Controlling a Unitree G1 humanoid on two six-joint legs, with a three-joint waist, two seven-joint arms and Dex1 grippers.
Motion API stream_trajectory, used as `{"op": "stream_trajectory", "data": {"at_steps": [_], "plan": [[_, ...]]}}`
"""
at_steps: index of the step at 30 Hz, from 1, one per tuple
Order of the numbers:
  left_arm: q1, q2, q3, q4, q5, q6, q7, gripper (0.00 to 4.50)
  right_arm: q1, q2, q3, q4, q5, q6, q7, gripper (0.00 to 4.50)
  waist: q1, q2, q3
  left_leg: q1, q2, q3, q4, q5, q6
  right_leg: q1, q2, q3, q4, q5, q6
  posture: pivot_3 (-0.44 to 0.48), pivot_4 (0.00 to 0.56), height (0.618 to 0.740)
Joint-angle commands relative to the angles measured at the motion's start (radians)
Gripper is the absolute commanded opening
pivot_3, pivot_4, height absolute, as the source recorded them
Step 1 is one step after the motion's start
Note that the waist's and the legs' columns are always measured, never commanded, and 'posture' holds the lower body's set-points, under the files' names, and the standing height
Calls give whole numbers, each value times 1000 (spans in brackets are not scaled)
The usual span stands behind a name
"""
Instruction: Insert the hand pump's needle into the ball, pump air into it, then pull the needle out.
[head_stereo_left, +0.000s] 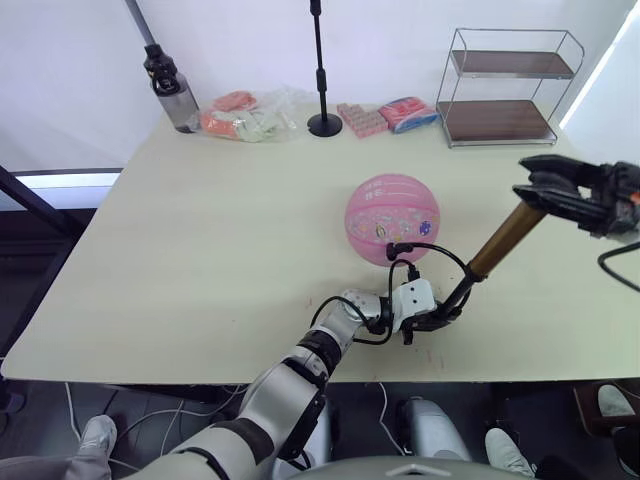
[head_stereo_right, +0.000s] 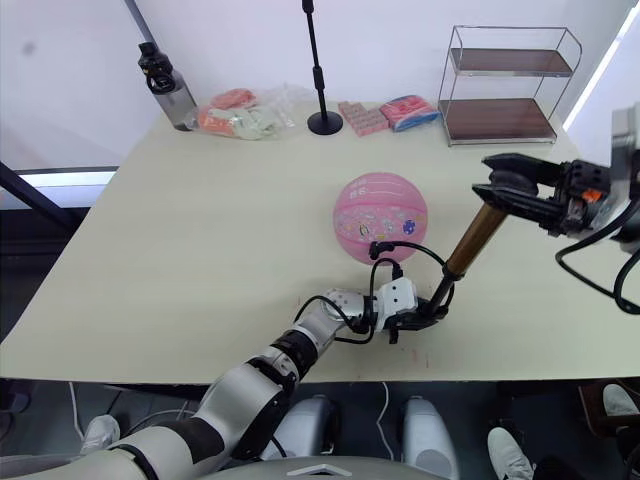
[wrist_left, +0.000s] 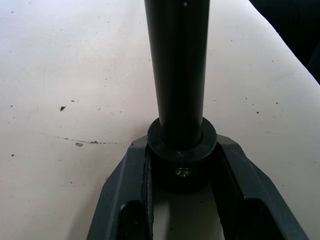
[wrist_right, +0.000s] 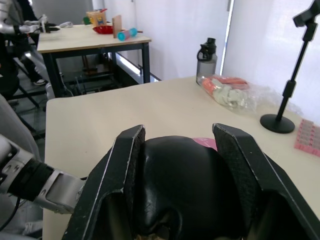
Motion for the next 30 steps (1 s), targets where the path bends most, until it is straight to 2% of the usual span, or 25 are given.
{"op": "stream_trajectory", "data": {"at_steps": [1,9,12,16,19,22,30], "plan": [[46,38,-29,82,51,50,1,1077,73,44,73,-9,-107,-71,1,1749,-2,-1,-1,0,0,0,0,0,0,0,0,0,0,0,0,0,150,740],[50,39,-27,81,51,50,6,1077,224,187,220,86,-332,-311,-12,1749,-8,-9,-9,3,0,-1,0,0,0,2,2,-1,0,1,2,0,150,740],[50,36,-30,81,54,48,6,1077,255,267,276,139,-404,-392,-57,1749,-9,-14,-15,5,1,-2,0,0,0,4,4,-1,0,1,1,0,150,740],[48,34,-29,82,54,48,10,1077,290,284,286,167,-436,-438,-59,1749,-9,-12,-17,7,2,-3,0,0,0,6,4,-2,0,-2,-3,0,150,740],[50,35,-29,82,55,48,10,1077,292,274,266,149,-403,-434,-48,1749,-9,-12,-17,8,2,-5,0,0,0,9,5,-3,0,-3,-4,0,150,740],[51,38,-30,83,56,47,7,1077,257,251,202,99,-290,-368,-28,1749,-8,-11,-17,8,2,-6,0,0,0,9,5,-5,0,-3,-5,0,150,740],[51,41,-33,84,59,45,2,1077,101,105,41,37,-74,-178,0,1749,-3,0,-8,2,0,-6,0,0,0,4,1,-6,0,-3,-5,0,150,740]]}}
